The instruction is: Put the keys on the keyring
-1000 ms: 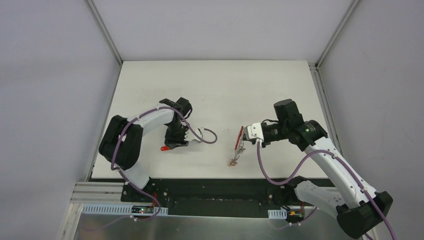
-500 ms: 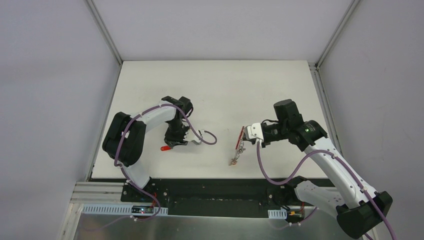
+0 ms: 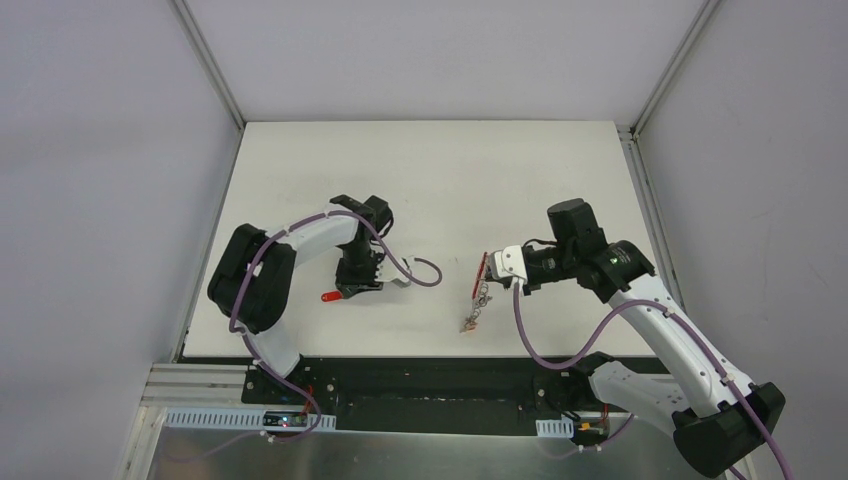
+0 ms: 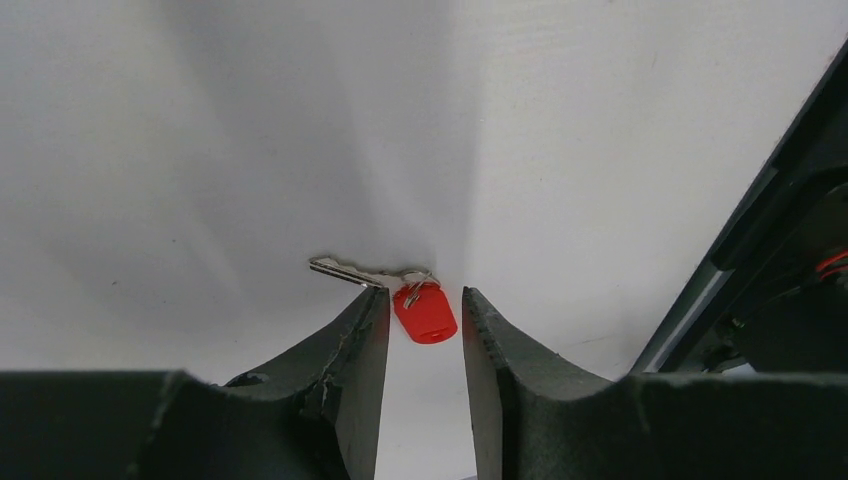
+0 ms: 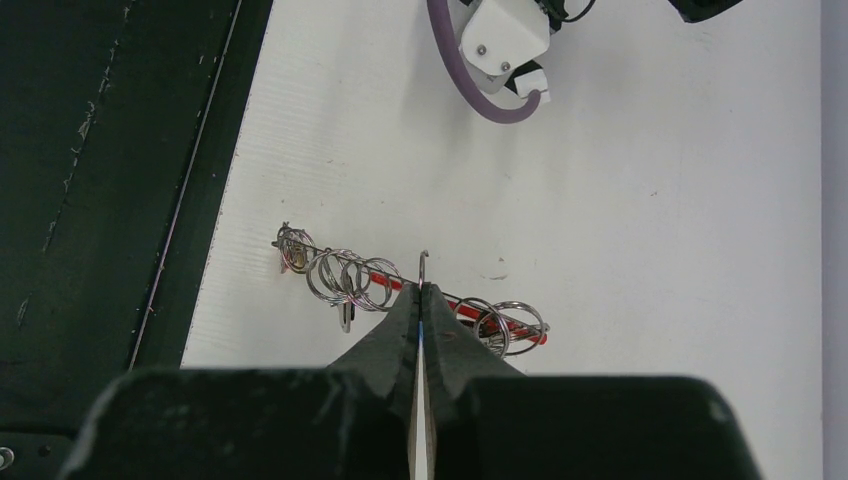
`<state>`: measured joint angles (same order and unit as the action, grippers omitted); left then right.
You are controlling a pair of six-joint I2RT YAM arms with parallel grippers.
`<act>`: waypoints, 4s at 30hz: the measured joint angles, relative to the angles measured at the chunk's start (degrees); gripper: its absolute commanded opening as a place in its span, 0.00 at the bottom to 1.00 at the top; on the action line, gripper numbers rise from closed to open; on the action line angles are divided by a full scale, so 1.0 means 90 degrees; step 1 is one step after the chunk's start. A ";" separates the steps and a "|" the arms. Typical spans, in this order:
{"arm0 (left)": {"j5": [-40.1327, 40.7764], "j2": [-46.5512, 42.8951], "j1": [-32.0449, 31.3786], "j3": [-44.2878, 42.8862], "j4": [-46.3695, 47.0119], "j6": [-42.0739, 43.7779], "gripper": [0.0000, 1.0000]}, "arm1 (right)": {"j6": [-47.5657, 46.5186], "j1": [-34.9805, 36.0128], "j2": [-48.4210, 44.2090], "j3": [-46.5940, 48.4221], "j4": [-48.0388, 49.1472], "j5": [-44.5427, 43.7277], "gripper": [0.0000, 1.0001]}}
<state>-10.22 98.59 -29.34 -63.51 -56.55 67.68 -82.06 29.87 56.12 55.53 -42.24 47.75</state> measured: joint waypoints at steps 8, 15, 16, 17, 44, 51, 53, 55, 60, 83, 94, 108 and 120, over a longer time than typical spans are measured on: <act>0.0000 -0.0238 -0.0019 0.0274 0.0658 -0.1246 0.36 | 0.0019 0.0000 0.0000 -0.0036 0.0005 -0.0017 0.00; -0.0087 -0.0957 0.0287 0.0311 0.1129 -0.2888 0.39 | 0.0051 -0.0053 -0.0002 -0.0036 0.0005 -0.0017 0.00; -0.0124 -0.1015 0.0374 0.0306 0.1156 -0.3184 0.38 | 0.0053 -0.0068 -0.0002 -0.0036 0.0005 -0.0017 0.00; -0.0151 -0.1039 0.0454 0.0296 0.1154 -0.3507 0.38 | 0.0056 -0.0080 -0.0002 -0.0036 0.0005 -0.0017 0.00; 0.0160 0.0512 0.0814 -0.0527 0.0075 -0.4911 0.36 | 0.0095 -0.0250 -0.0002 -0.0044 0.0049 -0.0010 0.00; 0.0316 0.0792 0.0767 -0.0753 -0.0148 -0.5115 0.32 | 0.0097 -0.0253 -0.0002 -0.0046 0.0051 -0.0012 0.00; 0.0245 0.0811 0.0753 -0.0809 -0.0238 -0.5168 0.33 | 0.0097 -0.0253 -0.0002 -0.0058 0.0056 -0.0012 0.00; 0.0078 0.0811 0.0753 -0.0903 -0.0328 -0.5234 0.34 | 0.0097 -0.0255 -0.0002 -0.0068 0.0056 -0.0012 0.00; -0.0374 0.0850 0.0753 -0.1115 -0.0537 -0.5234 0.38 | 0.0100 -0.0257 -0.0002 -0.0068 0.0078 -0.0015 0.00; -0.0636 0.1542 0.0741 -0.1365 -0.1285 -0.4925 0.87 | 0.0117 -0.0289 -0.0002 -0.0102 0.0143 -0.0015 0.00; -0.1212 0.2220 0.0682 -0.1843 -0.1654 -0.4903 0.88 | 0.0117 -0.0294 -0.0002 -0.0102 0.0148 -0.0017 0.00; -0.1671 0.2562 -0.0053 -0.2397 -0.1656 -0.4952 0.89 | 0.0117 -0.0299 -0.0002 -0.0102 0.0160 -0.0019 0.00; -0.0612 0.0935 -0.0158 -0.1175 -0.0733 -0.5149 0.81 | 0.0117 -0.0299 -0.0002 -0.0102 0.0172 -0.0022 0.00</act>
<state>-15.73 107.00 -30.76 -74.08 -63.16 21.34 -81.01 27.18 56.10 54.61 -40.69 47.55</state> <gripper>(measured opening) 0.855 0.006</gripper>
